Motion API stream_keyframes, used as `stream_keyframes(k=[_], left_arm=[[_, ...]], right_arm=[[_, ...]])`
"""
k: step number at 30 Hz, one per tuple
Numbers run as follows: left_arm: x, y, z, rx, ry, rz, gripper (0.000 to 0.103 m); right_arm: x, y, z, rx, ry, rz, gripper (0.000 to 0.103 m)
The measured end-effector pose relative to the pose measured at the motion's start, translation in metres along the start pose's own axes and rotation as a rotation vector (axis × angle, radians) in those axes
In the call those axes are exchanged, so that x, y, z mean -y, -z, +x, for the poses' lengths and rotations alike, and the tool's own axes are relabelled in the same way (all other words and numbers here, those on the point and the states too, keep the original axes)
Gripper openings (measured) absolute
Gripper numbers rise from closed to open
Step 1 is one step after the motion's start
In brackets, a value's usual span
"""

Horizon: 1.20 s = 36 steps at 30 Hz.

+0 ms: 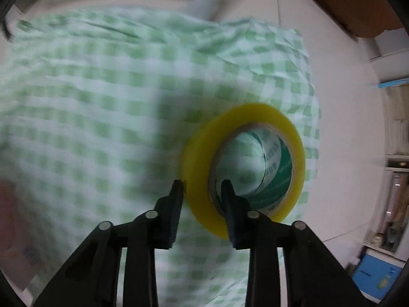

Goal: Organize rigid objects
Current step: 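Grasp the yellow tape roll by its rim with the right gripper, then lift the tape roll toward the grey box with the right gripper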

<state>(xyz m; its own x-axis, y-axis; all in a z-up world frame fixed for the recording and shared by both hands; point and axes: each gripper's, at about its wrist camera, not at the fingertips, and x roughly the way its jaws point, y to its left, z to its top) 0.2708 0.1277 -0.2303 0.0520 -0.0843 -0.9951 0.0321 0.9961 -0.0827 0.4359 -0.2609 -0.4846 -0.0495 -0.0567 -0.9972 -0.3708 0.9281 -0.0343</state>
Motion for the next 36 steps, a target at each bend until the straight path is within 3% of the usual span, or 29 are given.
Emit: stream_keyframes(k=[5,9,13,17,20,25,26,27,29,30,36], left_arm=[[0.007,0.006,-0.015,0.045,0.048,0.004,0.103],[0.014,0.018,-0.021,0.054,0.086,0.022,0.103],[0.017,0.026,-0.02,0.037,0.1,0.042,0.103],[0.017,0.033,-0.018,0.008,0.121,0.053,0.103],[0.012,0.033,-0.014,-0.004,0.094,0.057,0.103],[0.023,0.034,-0.012,-0.015,0.058,0.068,0.103],[0.024,0.035,-0.011,-0.022,0.052,0.071,0.103],[0.026,0.037,-0.009,-0.029,0.044,0.076,0.103],[0.029,0.04,-0.004,-0.045,0.017,0.095,0.103],[0.031,0.041,-0.001,-0.054,-0.006,0.112,0.103],[0.041,0.052,0.013,-0.06,-0.125,0.214,0.103]], right_arm=[[-0.024,0.046,-0.061,0.055,-0.194,-0.06,0.029],[-0.064,0.106,-0.097,0.025,-0.429,-0.039,0.029],[-0.091,0.163,-0.098,-0.059,-0.676,0.113,0.029],[-0.088,0.209,-0.08,-0.114,-0.738,0.231,0.032],[-0.073,0.235,-0.087,-0.113,-0.686,0.328,0.032],[-0.082,0.251,-0.097,-0.115,-0.541,0.301,0.034],[-0.085,0.249,-0.094,-0.112,-0.522,0.298,0.045],[-0.09,0.249,-0.095,-0.099,-0.492,0.298,0.066],[-0.101,0.25,-0.098,-0.052,-0.444,0.291,0.093],[-0.108,0.25,-0.099,-0.031,-0.418,0.279,0.098],[-0.146,0.236,-0.076,-0.048,-0.208,0.2,0.098]])
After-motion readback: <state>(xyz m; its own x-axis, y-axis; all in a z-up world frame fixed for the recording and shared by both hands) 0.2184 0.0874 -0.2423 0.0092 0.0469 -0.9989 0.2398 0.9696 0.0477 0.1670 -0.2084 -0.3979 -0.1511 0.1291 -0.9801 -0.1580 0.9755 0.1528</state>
